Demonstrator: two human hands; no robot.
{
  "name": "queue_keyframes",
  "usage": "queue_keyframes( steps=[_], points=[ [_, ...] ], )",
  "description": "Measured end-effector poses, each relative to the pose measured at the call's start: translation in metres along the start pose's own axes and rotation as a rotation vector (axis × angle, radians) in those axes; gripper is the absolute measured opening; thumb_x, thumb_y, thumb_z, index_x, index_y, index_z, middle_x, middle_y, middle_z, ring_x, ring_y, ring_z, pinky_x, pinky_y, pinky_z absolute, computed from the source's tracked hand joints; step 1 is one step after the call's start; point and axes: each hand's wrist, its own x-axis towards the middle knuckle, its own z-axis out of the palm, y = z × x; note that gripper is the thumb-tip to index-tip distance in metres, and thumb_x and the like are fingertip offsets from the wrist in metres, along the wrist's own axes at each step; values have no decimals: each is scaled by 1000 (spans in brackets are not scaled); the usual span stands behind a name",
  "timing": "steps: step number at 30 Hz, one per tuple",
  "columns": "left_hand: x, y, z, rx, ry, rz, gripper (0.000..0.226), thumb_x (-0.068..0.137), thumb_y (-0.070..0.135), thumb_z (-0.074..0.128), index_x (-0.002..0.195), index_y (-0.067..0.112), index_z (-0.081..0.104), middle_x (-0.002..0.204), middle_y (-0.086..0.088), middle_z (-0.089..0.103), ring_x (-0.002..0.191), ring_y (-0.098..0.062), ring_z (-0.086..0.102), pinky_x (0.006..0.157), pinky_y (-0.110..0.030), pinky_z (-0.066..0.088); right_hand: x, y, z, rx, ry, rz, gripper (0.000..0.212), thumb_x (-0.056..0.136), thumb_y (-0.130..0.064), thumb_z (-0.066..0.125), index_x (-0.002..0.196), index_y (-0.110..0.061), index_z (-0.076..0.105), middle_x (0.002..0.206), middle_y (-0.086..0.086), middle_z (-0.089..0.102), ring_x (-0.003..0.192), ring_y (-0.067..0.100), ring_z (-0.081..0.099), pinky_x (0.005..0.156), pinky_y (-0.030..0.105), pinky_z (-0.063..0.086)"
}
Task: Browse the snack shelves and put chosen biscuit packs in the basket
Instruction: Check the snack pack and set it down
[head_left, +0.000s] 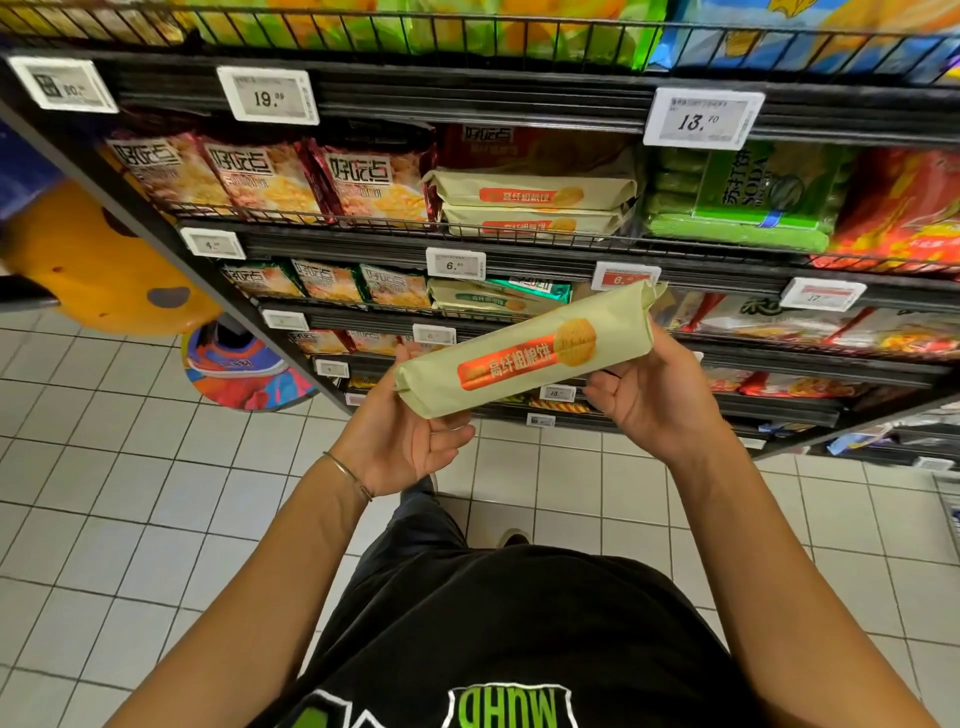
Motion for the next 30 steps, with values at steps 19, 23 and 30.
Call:
queue_keyframes(
  steps=[19, 23, 30],
  points=[
    [-9, 43, 27, 369, 173, 499, 48, 93, 54, 57, 136, 31, 60, 128, -2, 68, 117, -26, 65, 89, -41, 56, 16, 7, -6, -77, 62, -26, 45, 102, -23, 57, 147, -28, 51, 139, 4, 68, 130, 30, 63, 94, 42, 57],
    [-10, 61, 40, 359, 8, 564, 58, 93, 50, 67, 144, 26, 53, 143, -11, 59, 125, -36, 58, 94, -50, 51, 24, 13, -6, 123, 43, 104, 57, 95, -28, 64, 149, -17, 51, 134, 11, 70, 115, 30, 71, 90, 38, 61],
    [12, 82, 68, 566, 10, 584, 85, 79, 57, 79, 146, 18, 43, 134, -5, 64, 125, -29, 61, 102, -58, 51, 38, 20, 4, 34, -117, 425, 50, 96, -41, 57, 129, -6, 72, 133, 27, 65, 81, 25, 73, 57, 25, 57]
  ],
)
